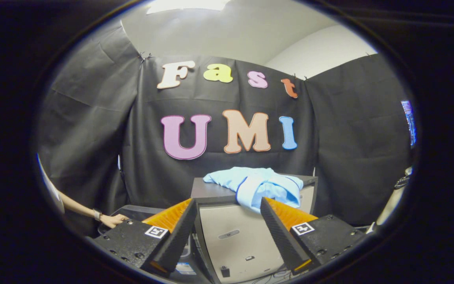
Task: Put the clothes into the washing machine and then close the washing machine lid.
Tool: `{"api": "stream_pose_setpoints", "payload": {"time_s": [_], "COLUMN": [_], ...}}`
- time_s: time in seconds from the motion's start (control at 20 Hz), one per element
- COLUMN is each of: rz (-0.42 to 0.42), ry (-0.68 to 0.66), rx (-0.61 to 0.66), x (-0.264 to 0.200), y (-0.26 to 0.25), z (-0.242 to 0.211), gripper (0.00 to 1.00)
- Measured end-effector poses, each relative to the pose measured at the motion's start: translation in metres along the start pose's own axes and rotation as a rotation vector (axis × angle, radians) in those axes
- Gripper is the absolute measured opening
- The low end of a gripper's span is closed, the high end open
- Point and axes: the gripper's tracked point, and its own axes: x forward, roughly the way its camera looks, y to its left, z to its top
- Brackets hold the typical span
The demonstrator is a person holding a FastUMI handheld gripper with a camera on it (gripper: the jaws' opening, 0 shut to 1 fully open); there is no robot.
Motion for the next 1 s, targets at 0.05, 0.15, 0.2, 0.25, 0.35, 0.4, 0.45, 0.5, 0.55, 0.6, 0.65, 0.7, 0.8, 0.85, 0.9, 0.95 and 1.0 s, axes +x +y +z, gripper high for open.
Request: {"api": "stream_pose_setpoints", "payload": {"time_s": [0.05, 0.15, 0.2, 0.25, 0.35, 0.4, 0.45, 0.5, 0.55, 0.6, 0.65, 0.7, 0.8, 0.85, 0.9, 0.95, 1.0], "rz": [-0.004, -0.014, -0.019, -0.024, -0.031, -0.029, -0.025, -0.02, -0.018, -0.014, -0.009, -0.001, 0.011, 0.017, 0.019, 0.017, 0.015], "ry": [-0.004, -0.011, -0.011, -0.007, 0.007, 0.01, 0.009, 0.006, 0.004, 0.001, 0.0, 0.001, -0.001, -0.001, -0.001, -0.001, 0.001], "rx": [0.006, 0.005, -0.001, -0.007, -0.016, -0.016, -0.012, -0.007, -0.003, -0.002, -0.001, 0.001, 0.005, 0.006, 0.006, 0.005, 0.007], "x": [0.002, 0.003, 0.004, 0.004, 0.005, 0.006, 0.007, 0.008, 0.009, 0.011, 0.011, 0.012, 0.015, 0.015, 0.016, 0.017, 0.017], "y": [-0.001, -0.005, -0.008, -0.011, -0.014, -0.013, -0.011, -0.009, -0.007, -0.005, -0.003, 0.0, 0.005, 0.007, 0.008, 0.008, 0.008], "z": [0.003, 0.008, 0.009, 0.011, 0.01, 0.01, 0.011, 0.013, 0.013, 0.014, 0.015, 0.015, 0.018, 0.019, 0.02, 0.019, 0.019], "gripper": [0.98, 0.98, 0.98, 0.98, 0.98, 0.98, 0.98, 0.98, 0.98, 0.98, 0.98, 0.98, 0.98, 0.98, 0.98, 0.98, 0.98]}}
